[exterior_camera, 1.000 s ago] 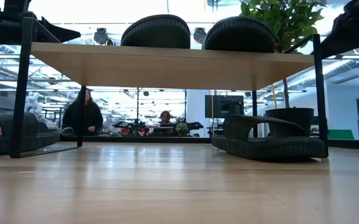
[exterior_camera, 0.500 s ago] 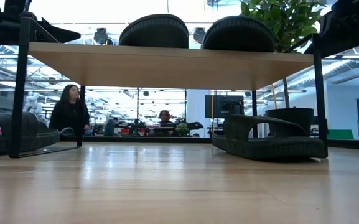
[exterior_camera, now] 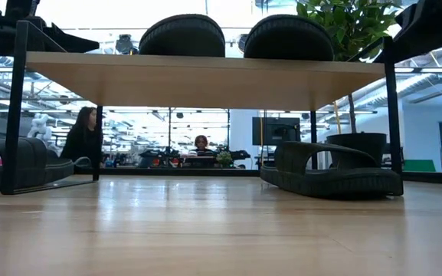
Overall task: Pick and place slides into the shelf
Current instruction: Adjust the shelf
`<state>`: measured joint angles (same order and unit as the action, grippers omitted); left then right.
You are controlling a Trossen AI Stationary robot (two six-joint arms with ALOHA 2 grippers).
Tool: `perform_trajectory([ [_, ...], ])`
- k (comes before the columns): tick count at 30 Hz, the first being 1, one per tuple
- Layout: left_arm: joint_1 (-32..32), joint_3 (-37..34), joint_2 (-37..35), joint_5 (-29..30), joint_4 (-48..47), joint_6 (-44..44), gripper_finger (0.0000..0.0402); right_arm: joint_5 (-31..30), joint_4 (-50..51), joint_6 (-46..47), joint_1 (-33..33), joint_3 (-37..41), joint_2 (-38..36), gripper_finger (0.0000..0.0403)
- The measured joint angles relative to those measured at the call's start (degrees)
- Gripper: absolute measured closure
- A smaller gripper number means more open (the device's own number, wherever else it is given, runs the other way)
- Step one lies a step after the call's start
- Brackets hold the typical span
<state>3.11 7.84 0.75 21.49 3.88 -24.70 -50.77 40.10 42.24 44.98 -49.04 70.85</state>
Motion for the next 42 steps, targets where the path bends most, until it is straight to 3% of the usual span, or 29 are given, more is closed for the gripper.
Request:
perform_trajectory([
  [7, 0.0, 0.0, 0.0, 14.0, -1.0, 4.3, 0.0396, -1.9, 0.2, 0.0, 0.0, 0.0, 0.0, 0.0403],
  [22, 0.0, 0.1, 2.8, 15.1, -2.6, 3.5, 0.0396, -3.3, 0.4, -2.0, -0.8, 0.0, 0.0, 0.0403],
  [28, 0.0, 2.4, 3.0, 22.7, -5.8, 10.3, 0.0396, -3.3, 0.4, -2.5, -0.8, 0.0, 0.0, 0.0403],
  [35, -1.0, 12.4, 3.0, 18.5, -21.4, 23.0, 0.0396, -3.2, 0.4, -3.8, -0.8, 0.0, 0.0, 0.0403],
  [40, -2.0, 20.7, 3.6, 18.6, -34.1, 33.0, 0.0396, -3.3, 0.4, -4.2, -0.8, 0.0, 0.0, 0.0403],
  [42, -2.2, 22.3, 4.5, 14.9, -38.9, 37.0, 0.0396, -3.3, 0.4, -4.2, -0.8, 0.0, 0.0, 0.0403],
])
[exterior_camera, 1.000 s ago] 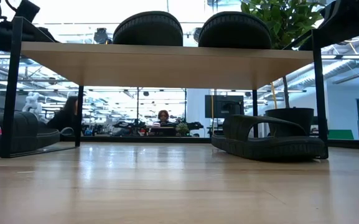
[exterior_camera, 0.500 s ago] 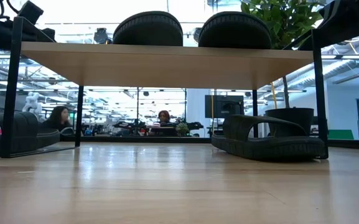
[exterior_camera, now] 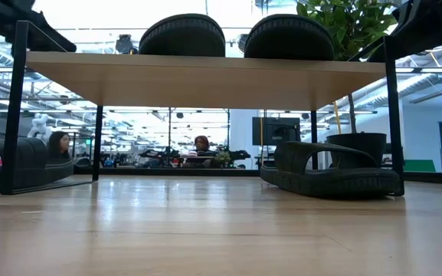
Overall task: Pick and place slides into the shelf
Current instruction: Adjust the shelf
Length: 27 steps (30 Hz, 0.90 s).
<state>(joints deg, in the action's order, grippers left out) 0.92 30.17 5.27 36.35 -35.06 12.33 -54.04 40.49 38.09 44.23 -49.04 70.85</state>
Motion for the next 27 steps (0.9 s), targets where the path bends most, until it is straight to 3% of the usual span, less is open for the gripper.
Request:
perform_trajectory([
  [5, -0.9, -1.0, 4.3, -21.4, -0.9, 2.8, 0.0396, 0.2, 0.0, -1.0, 0.0, 0.0, 0.0, 0.0403],
  [7, -1.3, -0.9, 6.7, -26.1, -0.9, 3.4, 0.0396, 0.5, 0.0, -1.3, 0.0, 0.0, 0.0, 0.0403],
  [11, -1.5, 1.2, 11.3, -25.0, -7.9, 12.0, 0.0396, 2.7, 0.0, -1.5, 0.0, 0.0, 0.0, 0.0403],
  [15, -1.6, 1.2, 15.6, -25.9, -8.7, 16.6, 0.0396, 3.1, -0.1, -1.4, 0.0, 0.0, 0.0, 0.0403],
  [27, -1.5, 1.2, 30.5, -27.2, -4.1, 17.4, 0.0396, 3.2, -0.5, -1.7, 0.0, 0.0, 0.0, 0.0403],
])
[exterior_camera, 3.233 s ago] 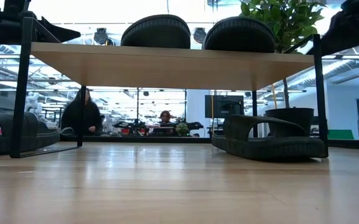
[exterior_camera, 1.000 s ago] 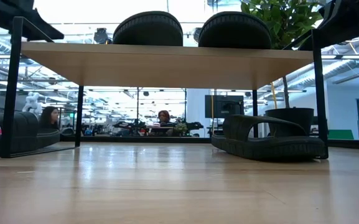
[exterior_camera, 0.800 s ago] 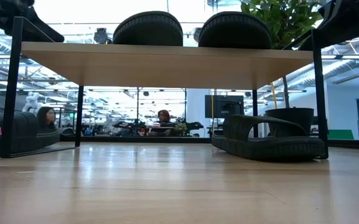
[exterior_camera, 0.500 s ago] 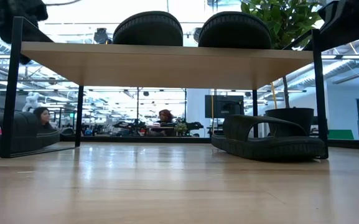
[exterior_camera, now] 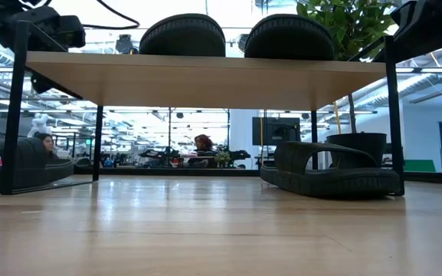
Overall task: Pick and place slides into the shelf
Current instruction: Adjust the shelf
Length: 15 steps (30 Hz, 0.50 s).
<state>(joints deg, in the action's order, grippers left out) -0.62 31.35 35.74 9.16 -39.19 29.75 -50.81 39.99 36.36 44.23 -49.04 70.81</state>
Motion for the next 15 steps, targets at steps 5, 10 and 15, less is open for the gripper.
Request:
perform_trajectory([
  [5, 0.7, 2.9, 5.1, -0.9, 0.4, -2.7, 0.0396, 0.2, -1.3, -1.2, 0.0, 0.0, 0.0, 0.0403],
  [10, 1.9, 8.7, 10.8, -2.0, -2.6, -4.1, 0.0396, 1.7, -3.7, -3.2, 0.1, 0.0, 0.0, 0.0403],
  [15, 1.9, 10.5, 14.6, -1.3, -3.6, -4.1, 0.0396, 1.6, -3.6, -2.2, 0.1, 0.0, -0.1, 0.0403],
])
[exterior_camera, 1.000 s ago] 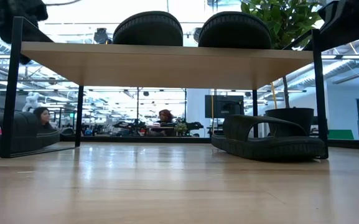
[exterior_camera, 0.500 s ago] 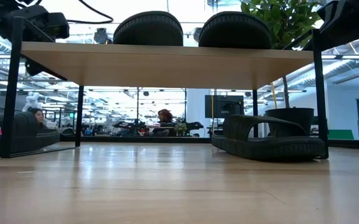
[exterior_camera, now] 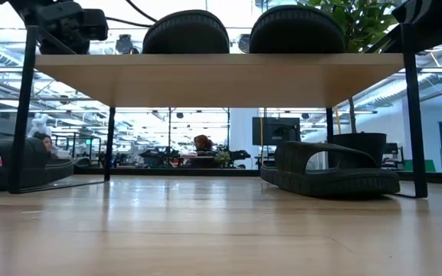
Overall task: Pick and place slides into the shelf
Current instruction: Adjust the shelf, then put the black slide under the shelf
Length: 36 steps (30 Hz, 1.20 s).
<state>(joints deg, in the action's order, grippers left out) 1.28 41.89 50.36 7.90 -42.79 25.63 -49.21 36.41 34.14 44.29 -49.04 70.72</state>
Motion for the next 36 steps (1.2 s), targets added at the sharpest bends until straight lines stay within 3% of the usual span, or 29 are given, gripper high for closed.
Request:
perform_trajectory([
  [17, -0.4, -0.2, 1.0, 6.2, -4.7, 4.9, 0.0396, -0.4, 1.4, 5.5, -0.1, 0.0, -0.1, 0.0403],
  [29, -3.7, -0.2, -2.3, 21.7, -7.5, 9.0, 0.0396, -0.7, 11.5, 12.6, 0.5, 0.0, -2.8, 0.0403],
  [36, -6.1, -0.2, -9.5, 34.8, -6.3, 4.2, 0.0396, -6.0, 17.2, 13.9, 5.6, 0.0, -9.4, 0.0403],
])
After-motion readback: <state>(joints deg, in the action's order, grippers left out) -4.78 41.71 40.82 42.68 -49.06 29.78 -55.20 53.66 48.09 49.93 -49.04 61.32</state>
